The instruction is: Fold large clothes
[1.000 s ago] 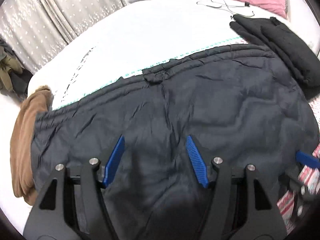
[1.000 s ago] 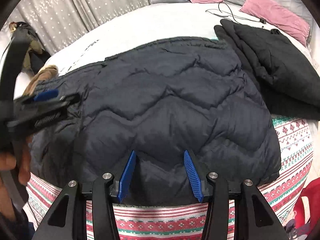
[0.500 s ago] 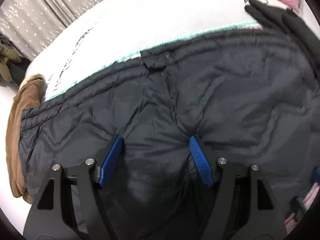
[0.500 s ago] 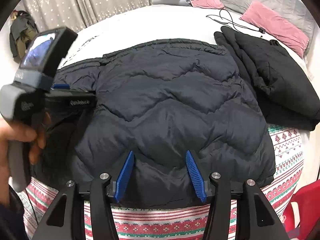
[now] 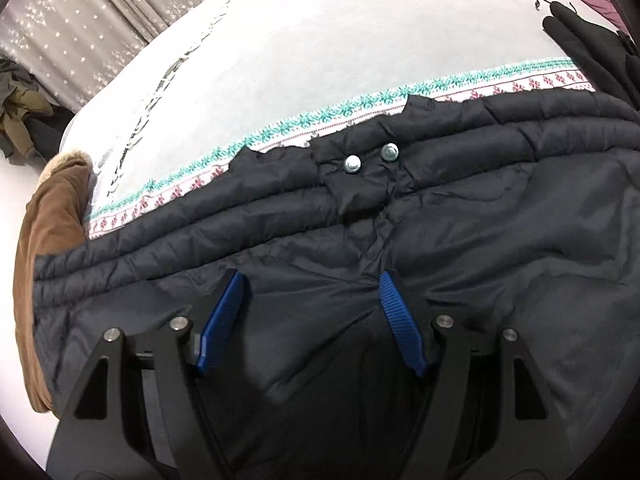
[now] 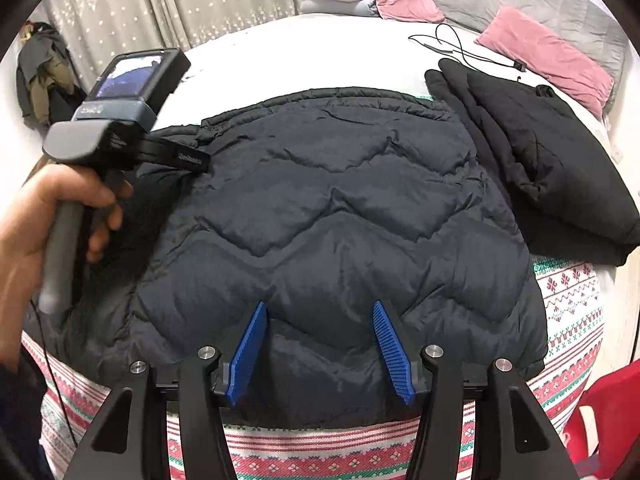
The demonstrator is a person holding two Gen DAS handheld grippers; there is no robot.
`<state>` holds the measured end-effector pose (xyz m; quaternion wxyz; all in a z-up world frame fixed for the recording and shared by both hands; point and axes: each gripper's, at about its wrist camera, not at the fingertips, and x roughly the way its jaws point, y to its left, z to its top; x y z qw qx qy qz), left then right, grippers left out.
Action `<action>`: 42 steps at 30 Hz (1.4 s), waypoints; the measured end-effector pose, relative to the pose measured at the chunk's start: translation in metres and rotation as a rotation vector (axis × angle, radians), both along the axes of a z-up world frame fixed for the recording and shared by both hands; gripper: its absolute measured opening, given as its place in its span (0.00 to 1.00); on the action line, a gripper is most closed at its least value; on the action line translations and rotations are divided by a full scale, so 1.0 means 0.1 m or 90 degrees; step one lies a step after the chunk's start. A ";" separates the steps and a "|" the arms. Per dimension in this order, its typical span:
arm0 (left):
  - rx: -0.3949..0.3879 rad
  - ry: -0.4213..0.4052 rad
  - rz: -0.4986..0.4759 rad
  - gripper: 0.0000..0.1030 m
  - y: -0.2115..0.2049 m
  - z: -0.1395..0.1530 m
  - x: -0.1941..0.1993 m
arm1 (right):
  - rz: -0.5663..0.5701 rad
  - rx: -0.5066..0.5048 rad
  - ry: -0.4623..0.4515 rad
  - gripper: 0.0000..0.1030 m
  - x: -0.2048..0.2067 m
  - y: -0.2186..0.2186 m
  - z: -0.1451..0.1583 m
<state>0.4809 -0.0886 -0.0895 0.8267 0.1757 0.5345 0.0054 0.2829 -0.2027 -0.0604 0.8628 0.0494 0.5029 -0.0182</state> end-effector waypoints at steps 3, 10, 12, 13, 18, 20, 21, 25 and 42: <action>-0.043 0.022 0.020 0.69 0.11 -0.02 0.06 | 0.003 -0.014 0.003 0.56 0.03 0.01 -0.02; -0.041 0.018 0.014 0.71 0.09 0.00 0.03 | 0.005 -0.022 0.003 0.59 0.07 0.04 -0.03; -0.064 0.028 0.007 0.70 0.16 0.05 0.03 | 0.005 -0.023 0.002 0.60 0.07 0.04 -0.04; -0.104 0.033 0.007 0.70 0.23 0.12 -0.01 | 0.006 -0.025 0.003 0.60 0.07 0.03 -0.05; -0.167 -0.010 0.000 0.70 0.47 0.56 -0.41 | 0.006 -0.024 0.004 0.61 0.06 0.02 -0.06; -0.142 -0.045 -0.039 0.70 0.45 0.69 -0.79 | 0.006 -0.023 0.005 0.61 0.06 0.03 -0.06; -0.138 -0.052 -0.060 0.70 0.44 0.71 -0.95 | 0.006 -0.024 0.005 0.61 0.06 0.03 -0.06; -0.135 -0.044 -0.139 0.70 0.31 0.57 -1.72 | 0.008 -0.023 0.003 0.61 0.05 0.05 -0.04; -0.108 -0.054 -0.131 0.73 0.42 0.37 -1.99 | -0.040 0.114 -0.016 0.63 -0.13 -0.43 0.01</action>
